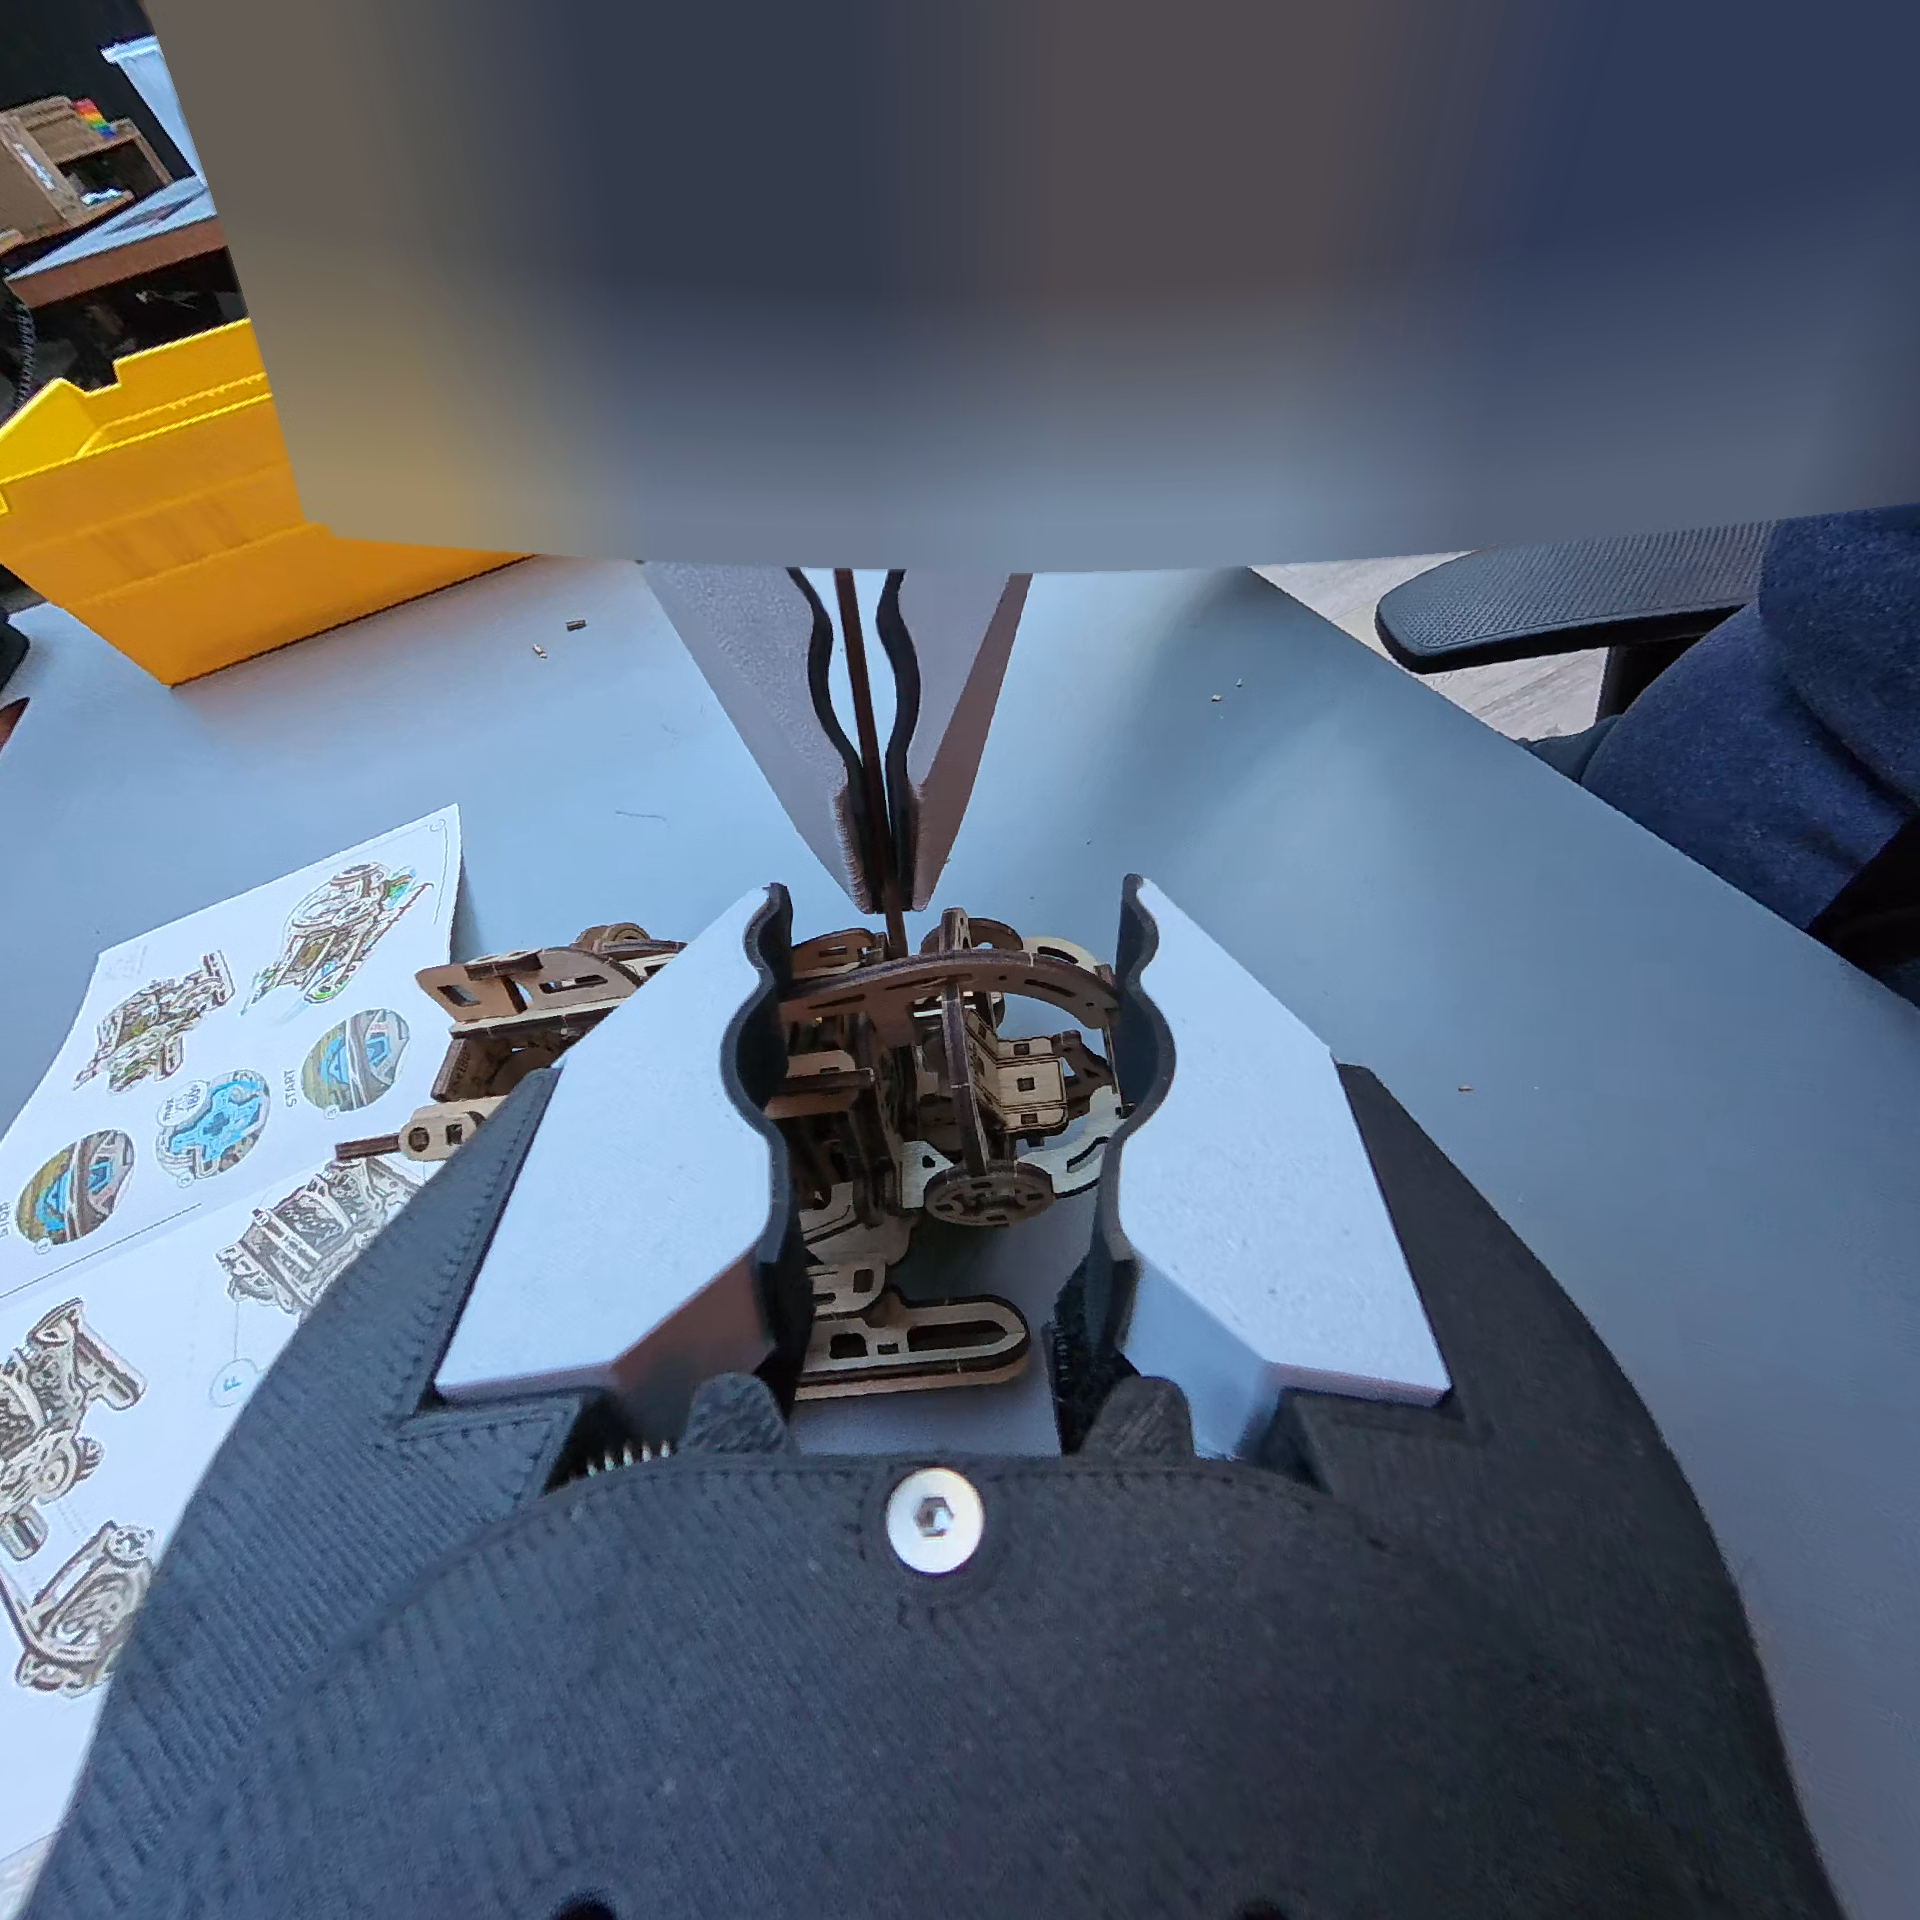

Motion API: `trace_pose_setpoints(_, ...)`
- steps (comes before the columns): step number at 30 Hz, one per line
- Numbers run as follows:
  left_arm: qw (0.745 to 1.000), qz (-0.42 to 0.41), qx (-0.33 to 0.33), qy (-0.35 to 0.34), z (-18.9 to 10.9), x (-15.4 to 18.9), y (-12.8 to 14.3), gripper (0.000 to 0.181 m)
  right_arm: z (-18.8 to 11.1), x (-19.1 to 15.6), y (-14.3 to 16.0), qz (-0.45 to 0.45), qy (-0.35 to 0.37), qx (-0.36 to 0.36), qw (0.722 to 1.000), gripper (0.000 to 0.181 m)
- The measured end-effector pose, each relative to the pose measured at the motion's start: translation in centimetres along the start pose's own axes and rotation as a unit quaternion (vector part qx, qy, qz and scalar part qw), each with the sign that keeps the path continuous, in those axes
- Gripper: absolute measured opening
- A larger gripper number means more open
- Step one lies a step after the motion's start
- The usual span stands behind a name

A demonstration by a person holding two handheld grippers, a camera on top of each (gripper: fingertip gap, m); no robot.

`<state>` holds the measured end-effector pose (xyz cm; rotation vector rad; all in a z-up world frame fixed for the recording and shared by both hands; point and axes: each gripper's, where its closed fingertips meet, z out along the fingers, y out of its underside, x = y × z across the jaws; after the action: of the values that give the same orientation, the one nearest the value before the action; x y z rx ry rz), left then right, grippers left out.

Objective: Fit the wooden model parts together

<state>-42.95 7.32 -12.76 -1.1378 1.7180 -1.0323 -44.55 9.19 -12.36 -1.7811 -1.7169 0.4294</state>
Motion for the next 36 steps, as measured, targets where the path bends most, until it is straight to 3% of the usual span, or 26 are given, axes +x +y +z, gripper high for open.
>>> trace_pose_setpoints(13, 1.000, 0.000, 0.000, 0.002, -0.1, 0.2, -0.1, 0.063, -1.9, -0.2, 0.1, 0.030, 0.008, 0.057, 0.998, 0.002)
trace_pose_setpoints(19, 1.000, 0.000, 0.013, -0.002, -1.0, 0.2, -1.0, 0.063, -3.1, -0.3, -0.1, 0.111, -0.001, 0.164, 0.980, 0.002)
trace_pose_setpoints(26, 1.000, 0.014, -0.004, -0.025, -2.7, 0.9, -1.8, 0.064, -3.2, -0.9, 0.1, 0.109, 0.039, 0.238, 0.964, 0.002)
trace_pose_setpoints(36, 0.998, 0.040, -0.032, -0.046, -3.6, 3.0, -2.8, 0.064, -1.9, -0.9, 0.3, 0.084, 0.085, 0.241, 0.963, 0.002)
